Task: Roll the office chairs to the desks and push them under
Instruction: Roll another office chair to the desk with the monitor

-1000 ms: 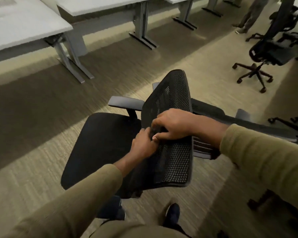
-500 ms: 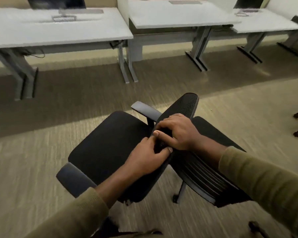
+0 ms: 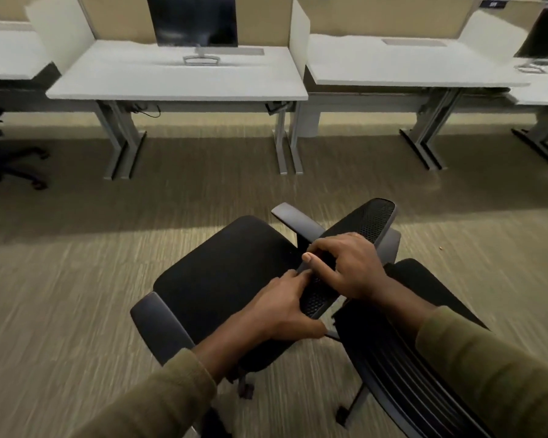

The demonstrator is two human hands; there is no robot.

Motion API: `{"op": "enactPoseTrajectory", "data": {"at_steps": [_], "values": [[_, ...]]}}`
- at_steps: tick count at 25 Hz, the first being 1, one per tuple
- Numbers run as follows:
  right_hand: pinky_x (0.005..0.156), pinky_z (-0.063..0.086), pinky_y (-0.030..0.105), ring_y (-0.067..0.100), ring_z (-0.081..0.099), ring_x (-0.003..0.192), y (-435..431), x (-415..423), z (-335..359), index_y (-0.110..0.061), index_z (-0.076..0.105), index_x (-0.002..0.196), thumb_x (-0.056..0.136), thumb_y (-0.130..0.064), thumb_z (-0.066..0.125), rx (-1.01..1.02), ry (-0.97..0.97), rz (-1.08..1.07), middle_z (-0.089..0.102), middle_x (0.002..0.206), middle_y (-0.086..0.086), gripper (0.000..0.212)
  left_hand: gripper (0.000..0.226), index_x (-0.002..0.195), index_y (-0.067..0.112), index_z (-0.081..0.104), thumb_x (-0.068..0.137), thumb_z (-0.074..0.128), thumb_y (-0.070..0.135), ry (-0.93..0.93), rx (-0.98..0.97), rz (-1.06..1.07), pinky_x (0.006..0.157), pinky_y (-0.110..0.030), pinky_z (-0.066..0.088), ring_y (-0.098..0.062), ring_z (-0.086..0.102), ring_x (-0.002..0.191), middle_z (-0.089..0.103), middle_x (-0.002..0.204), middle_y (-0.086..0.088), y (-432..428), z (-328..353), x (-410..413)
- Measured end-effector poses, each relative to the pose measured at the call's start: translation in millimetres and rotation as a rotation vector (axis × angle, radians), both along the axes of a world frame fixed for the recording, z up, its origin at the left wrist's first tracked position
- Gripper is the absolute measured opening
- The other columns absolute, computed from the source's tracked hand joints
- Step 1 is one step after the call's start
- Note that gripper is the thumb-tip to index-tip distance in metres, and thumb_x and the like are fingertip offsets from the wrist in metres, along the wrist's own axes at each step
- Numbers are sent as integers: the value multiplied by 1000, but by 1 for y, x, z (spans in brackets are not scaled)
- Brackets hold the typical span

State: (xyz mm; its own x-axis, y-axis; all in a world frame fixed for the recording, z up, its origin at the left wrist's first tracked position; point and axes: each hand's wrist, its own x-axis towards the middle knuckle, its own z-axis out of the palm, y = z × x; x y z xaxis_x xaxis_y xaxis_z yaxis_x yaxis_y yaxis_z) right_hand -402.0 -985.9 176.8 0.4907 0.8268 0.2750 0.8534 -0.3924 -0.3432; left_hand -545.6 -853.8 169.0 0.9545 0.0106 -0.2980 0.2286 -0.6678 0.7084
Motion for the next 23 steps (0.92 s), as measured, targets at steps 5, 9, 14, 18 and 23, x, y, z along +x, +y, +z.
{"op": "enactPoseTrajectory", "data": {"at_steps": [5, 9, 14, 18, 23], "values": [[73, 36, 28, 6, 59, 69, 56, 19, -7, -31, 73, 89, 95, -67, 37, -5, -25, -25, 68, 74, -11, 51, 74, 129, 35, 48, 64, 76, 54, 15, -10, 20, 82, -36, 59, -9, 56, 95, 49, 111, 12, 53, 1, 18], [65, 34, 29, 8, 56, 60, 119, 24, -11, -27, 73, 81, 95, -67, 37, 25, -35, -77, 63, 64, -10, 56, 71, 128, 33, 50, 64, 77, 49, 51, 20, 8, 83, -37, 57, -9, 57, 95, 52, 110, 10, 118, 5, 27], [65, 41, 32, 7, 48, 53, 213, 4, -17, -25, 69, 70, 96, -66, 37, 85, -36, -171, 53, 55, -13, 59, 78, 136, 39, 45, 65, 77, 42, 134, 19, -27, 82, -30, 58, -4, 61, 95, 56, 108, 18, 225, 9, 19], [70, 40, 32, 7, 52, 60, 293, -21, -20, -26, 65, 70, 97, -67, 34, 98, -43, -222, 55, 59, -12, 59, 89, 144, 50, 34, 68, 77, 36, 195, 69, -23, 89, -32, 57, -1, 62, 99, 61, 114, 19, 315, 10, 5], [81, 41, 36, 16, 60, 81, 355, -18, -31, -26, 70, 90, 98, -62, 37, 46, -196, -50, 67, 85, -8, 49, 86, 144, 56, 31, 70, 71, 40, 153, 207, 22, 93, -35, 54, -8, 61, 106, 61, 123, 14, 409, 9, -9]]}}
